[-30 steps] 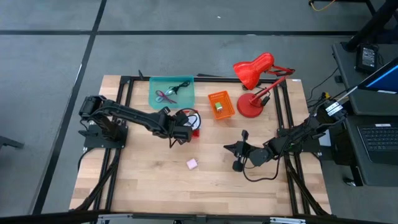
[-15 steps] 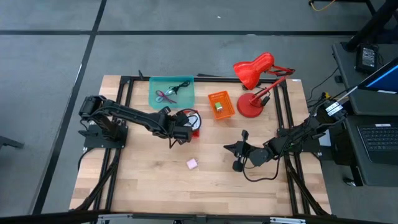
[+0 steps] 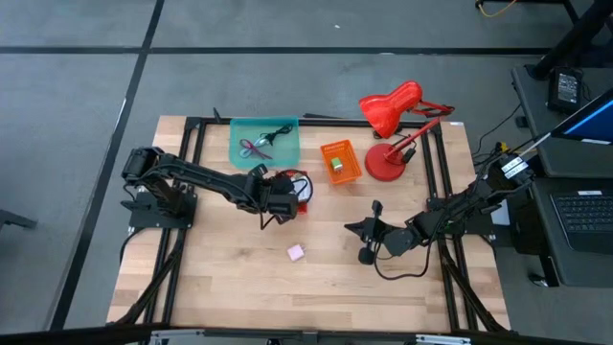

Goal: Pick and place items into bin
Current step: Put the card reader box into the red bin

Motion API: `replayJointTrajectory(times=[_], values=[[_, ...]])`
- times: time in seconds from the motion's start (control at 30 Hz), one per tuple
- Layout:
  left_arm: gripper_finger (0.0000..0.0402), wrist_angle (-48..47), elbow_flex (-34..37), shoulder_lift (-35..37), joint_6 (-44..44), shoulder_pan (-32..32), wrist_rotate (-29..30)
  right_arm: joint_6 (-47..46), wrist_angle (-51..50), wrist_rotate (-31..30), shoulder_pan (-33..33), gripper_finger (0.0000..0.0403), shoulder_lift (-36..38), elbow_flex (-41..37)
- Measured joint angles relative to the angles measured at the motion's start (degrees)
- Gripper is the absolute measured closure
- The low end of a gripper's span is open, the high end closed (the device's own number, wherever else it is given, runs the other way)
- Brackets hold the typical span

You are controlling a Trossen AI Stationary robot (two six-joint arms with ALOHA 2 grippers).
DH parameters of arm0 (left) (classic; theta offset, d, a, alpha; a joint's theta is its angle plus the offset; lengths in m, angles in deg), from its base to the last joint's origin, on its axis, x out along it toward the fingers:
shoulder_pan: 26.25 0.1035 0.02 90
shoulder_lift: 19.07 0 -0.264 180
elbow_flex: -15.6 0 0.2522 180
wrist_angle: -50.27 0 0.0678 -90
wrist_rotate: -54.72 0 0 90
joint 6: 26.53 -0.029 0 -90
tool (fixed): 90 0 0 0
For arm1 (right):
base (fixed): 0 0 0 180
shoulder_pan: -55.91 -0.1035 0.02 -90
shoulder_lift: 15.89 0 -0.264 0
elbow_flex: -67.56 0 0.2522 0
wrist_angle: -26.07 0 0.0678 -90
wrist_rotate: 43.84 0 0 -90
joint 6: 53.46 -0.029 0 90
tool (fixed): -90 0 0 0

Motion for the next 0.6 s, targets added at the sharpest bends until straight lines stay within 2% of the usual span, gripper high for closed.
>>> replayJointTrajectory(times=[0.33, 0.6], values=[[0.0272, 0.3, 0.0, -0.4, -2.8, -0.1, -0.7, 0.0, 0.0, 2.3, 0.0, 0.0403, 0.0, 0.0], [0.0270, 2.8, 0.0, -0.4, -6.0, -2.0, -1.8, 0.0, 0.0, 2.3, 0.0, 0.0403, 0.0, 0.0]])
